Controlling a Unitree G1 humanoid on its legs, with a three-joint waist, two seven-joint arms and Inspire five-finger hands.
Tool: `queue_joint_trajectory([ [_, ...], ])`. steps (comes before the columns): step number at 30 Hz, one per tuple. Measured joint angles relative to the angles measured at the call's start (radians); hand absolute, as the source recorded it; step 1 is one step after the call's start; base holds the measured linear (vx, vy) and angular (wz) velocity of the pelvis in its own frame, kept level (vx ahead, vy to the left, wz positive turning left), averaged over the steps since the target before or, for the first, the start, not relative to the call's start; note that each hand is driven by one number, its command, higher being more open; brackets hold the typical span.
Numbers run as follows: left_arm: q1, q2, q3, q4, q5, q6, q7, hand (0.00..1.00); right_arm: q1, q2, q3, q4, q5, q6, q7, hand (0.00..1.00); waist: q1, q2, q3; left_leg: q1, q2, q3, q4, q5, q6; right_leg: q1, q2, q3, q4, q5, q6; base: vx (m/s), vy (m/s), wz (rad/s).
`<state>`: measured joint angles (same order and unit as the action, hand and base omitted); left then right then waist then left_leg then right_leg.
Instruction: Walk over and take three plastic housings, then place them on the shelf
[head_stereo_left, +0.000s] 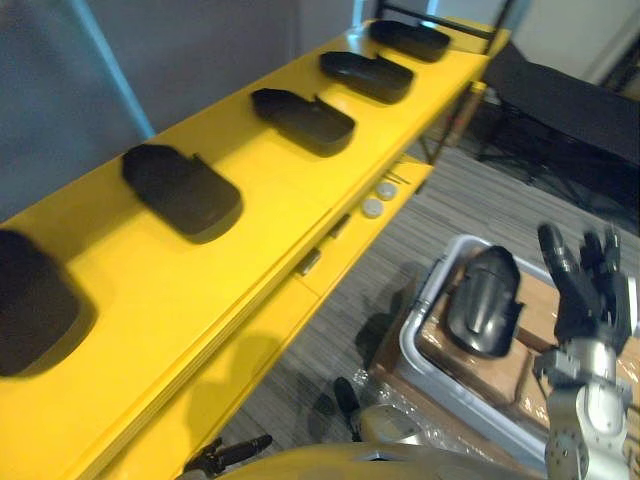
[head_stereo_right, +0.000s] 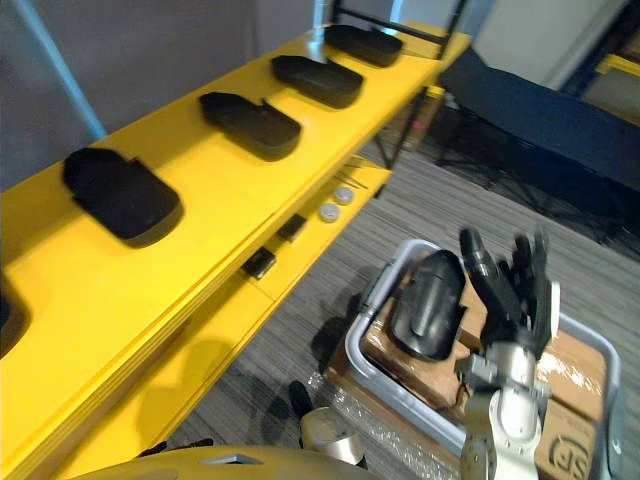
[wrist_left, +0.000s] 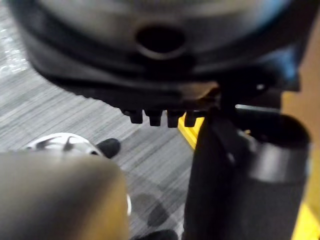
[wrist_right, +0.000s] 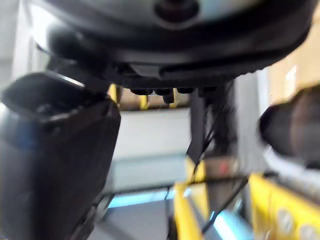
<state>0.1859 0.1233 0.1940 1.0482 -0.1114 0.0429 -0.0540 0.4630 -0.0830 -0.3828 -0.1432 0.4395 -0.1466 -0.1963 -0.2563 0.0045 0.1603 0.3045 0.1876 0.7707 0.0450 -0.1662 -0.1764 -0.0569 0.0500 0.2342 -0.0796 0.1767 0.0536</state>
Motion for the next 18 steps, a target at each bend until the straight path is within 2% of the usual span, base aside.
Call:
queue_joint_trajectory([
  [2,0.001,-0.001,-0.042,-0.007,-0.002,0.000,-0.002,1.00,0.087,0.062,0.003,0.096,-0.001,-0.007,-0.053,1.00,-0.020,0.008,0.000,0.021,0.000,0.049,-0.003,-0.005,-0.007,-0.004,0.009,0.015,-0.004,0.000,-0.005,-0.11,-0.017,-0.56],
  [4,0.002,-0.005,-0.081,-0.009,-0.002,0.002,0.003,1.00,0.130,0.099,0.003,0.144,0.002,-0.021,-0.072,1.00,-0.024,0.015,0.000,0.037,-0.001,0.093,-0.003,-0.012,-0.012,-0.009,0.006,-0.014,-0.005,0.009,-0.018,-0.13,-0.013,-0.55],
  [8,0.001,-0.009,-0.144,-0.017,-0.003,0.001,0.024,1.00,0.148,0.109,0.063,0.147,-0.020,-0.068,-0.074,1.00,-0.025,0.023,-0.011,0.053,0.001,0.120,0.003,-0.022,-0.012,-0.013,0.009,-0.039,-0.005,0.017,-0.022,-0.08,-0.014,-0.28],
  [9,0.000,-0.007,-0.152,-0.017,-0.009,0.001,0.030,1.00,0.128,0.103,0.091,0.147,-0.043,-0.072,-0.068,1.00,-0.021,0.023,-0.012,0.048,0.004,0.095,0.035,-0.035,-0.008,-0.013,0.011,-0.034,-0.005,0.018,-0.022,-0.07,-0.008,-0.09],
  [10,0.000,-0.004,-0.156,-0.017,-0.017,0.001,0.033,1.00,0.112,0.099,0.114,0.148,-0.042,-0.072,-0.064,1.00,-0.020,0.024,-0.016,0.038,0.005,0.062,0.067,-0.041,0.003,-0.015,0.012,-0.028,-0.005,0.018,-0.023,-0.08,-0.036,-0.34],
  [11,0.002,0.006,-0.156,-0.022,-0.063,0.000,0.037,1.00,0.076,0.078,0.167,0.158,-0.041,-0.074,-0.047,1.00,-0.006,0.007,-0.026,-0.001,0.008,-0.058,0.150,-0.055,0.061,-0.020,0.014,0.013,-0.001,0.021,-0.021,-0.04,-0.066,-0.78],
  [12,0.002,0.010,-0.159,-0.031,-0.110,-0.005,0.053,1.00,0.019,0.038,0.237,0.172,-0.039,-0.078,-0.005,1.00,0.025,-0.004,-0.031,-0.053,0.003,-0.199,0.243,-0.095,0.123,-0.036,0.012,0.066,0.008,0.024,-0.023,-0.04,-0.069,-1.05],
  [13,0.002,0.008,-0.161,-0.037,-0.133,-0.010,0.061,1.00,-0.015,0.013,0.268,0.181,-0.039,-0.078,0.021,1.00,0.038,-0.004,-0.027,-0.067,-0.012,-0.282,0.263,-0.121,0.135,-0.042,0.011,0.087,0.010,0.025,-0.023,-0.06,0.017,-1.16],
  [14,0.000,0.003,-0.179,-0.039,-0.163,-0.025,0.075,1.00,-0.079,-0.031,0.313,0.212,-0.039,-0.078,0.064,1.00,0.059,0.013,-0.027,-0.094,-0.049,-0.427,0.272,-0.162,0.145,-0.050,0.024,0.125,0.008,0.032,-0.030,-0.14,0.122,-0.82],
  [15,-0.001,-0.003,-0.205,-0.049,-0.161,-0.039,0.078,1.00,-0.131,-0.039,0.337,0.247,-0.037,-0.079,0.086,1.00,0.067,0.027,-0.026,-0.108,-0.064,-0.501,0.284,-0.200,0.165,-0.050,0.030,0.128,0.010,0.049,-0.029,-0.18,0.181,-0.56],
  [16,-0.001,-0.008,-0.220,-0.053,-0.159,-0.045,0.078,1.00,-0.146,-0.041,0.343,0.259,-0.034,-0.079,0.088,1.00,0.073,0.037,-0.030,-0.108,-0.065,-0.532,0.280,-0.218,0.164,-0.052,0.035,0.127,0.013,0.051,-0.025,-0.15,0.165,-0.19],
  [17,-0.005,-0.014,-0.234,-0.069,-0.153,-0.050,0.075,1.00,-0.166,-0.028,0.358,0.265,-0.031,-0.082,0.079,1.00,0.090,0.051,-0.029,-0.110,-0.066,-0.561,0.266,-0.258,0.138,-0.072,0.049,0.125,0.029,0.054,-0.017,-0.21,0.194,-0.16],
  [18,-0.022,-0.017,-0.226,-0.077,-0.155,-0.053,0.072,1.00,-0.171,-0.002,0.379,0.271,-0.029,-0.083,0.071,1.00,0.109,0.041,-0.024,-0.124,-0.082,-0.556,0.279,-0.263,0.129,-0.090,0.042,0.132,0.048,0.058,-0.011,-0.19,0.159,-0.16],
])
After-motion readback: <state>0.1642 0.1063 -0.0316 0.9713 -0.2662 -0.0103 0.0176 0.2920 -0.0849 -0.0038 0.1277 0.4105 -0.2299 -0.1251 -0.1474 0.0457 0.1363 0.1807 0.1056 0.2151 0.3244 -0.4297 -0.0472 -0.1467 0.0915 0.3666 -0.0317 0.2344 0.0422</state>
